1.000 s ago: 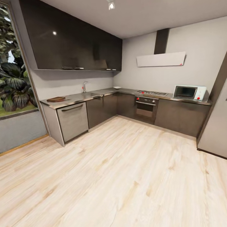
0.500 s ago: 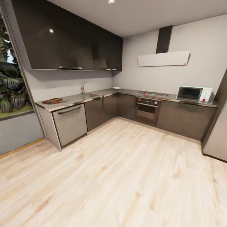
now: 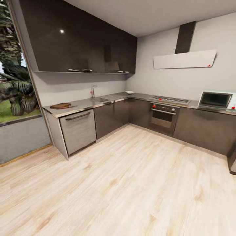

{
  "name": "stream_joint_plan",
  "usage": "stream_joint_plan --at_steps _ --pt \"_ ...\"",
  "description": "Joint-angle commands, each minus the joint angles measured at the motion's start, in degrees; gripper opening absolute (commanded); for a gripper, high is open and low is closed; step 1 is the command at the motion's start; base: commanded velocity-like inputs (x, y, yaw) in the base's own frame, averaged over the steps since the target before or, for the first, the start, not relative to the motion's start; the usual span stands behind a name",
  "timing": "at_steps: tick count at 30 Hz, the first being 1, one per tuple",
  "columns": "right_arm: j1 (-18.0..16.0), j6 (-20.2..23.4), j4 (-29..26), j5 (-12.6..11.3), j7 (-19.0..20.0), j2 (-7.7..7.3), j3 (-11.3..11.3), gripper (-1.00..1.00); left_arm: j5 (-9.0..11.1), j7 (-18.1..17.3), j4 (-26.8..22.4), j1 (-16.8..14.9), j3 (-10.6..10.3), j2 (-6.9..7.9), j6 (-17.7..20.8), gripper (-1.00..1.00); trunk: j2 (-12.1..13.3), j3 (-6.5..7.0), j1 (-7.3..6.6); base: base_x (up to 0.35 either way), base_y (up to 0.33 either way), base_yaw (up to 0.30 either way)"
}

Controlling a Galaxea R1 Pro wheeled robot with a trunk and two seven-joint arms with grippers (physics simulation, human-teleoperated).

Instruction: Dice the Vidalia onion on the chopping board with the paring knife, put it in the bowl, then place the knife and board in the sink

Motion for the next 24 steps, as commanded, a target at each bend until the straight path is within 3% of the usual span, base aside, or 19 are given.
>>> stream_joint_plan --at_steps 1,8,16,24 --pt "0.0 -0.2 0.1 0.0 0.0 0.0 0.0 1.0 0.0 0.0 -0.1 0.0 0.1 0.0 -0.1 1.0 0.0 -0.05 0.04 0.342 0.0 0.219" --pt "0.0 -2.5 0.2 0.0 0.0 0.0 0.0 1.0 0.0 0.0 -0.1 0.0 0.1 0.0 -0.1 1.0 0.0 -0.05 0.04 0.342 -0.013 0.228" --pt "0.0 -2.9 0.2 0.0 0.0 0.0 0.0 1.0 0.0 0.0 -0.1 0.0 0.0 0.0 -0.1 1.0 0.0 -0.05 0.04 0.332 -0.145 0.213" --pt "0.0 -2.9 0.2 0.0 0.0 0.0 0.0 1.0 0.0 0.0 -0.1 0.0 0.0 0.0 -0.1 1.0 0.0 -0.05 0.04 0.314 -0.194 0.032"
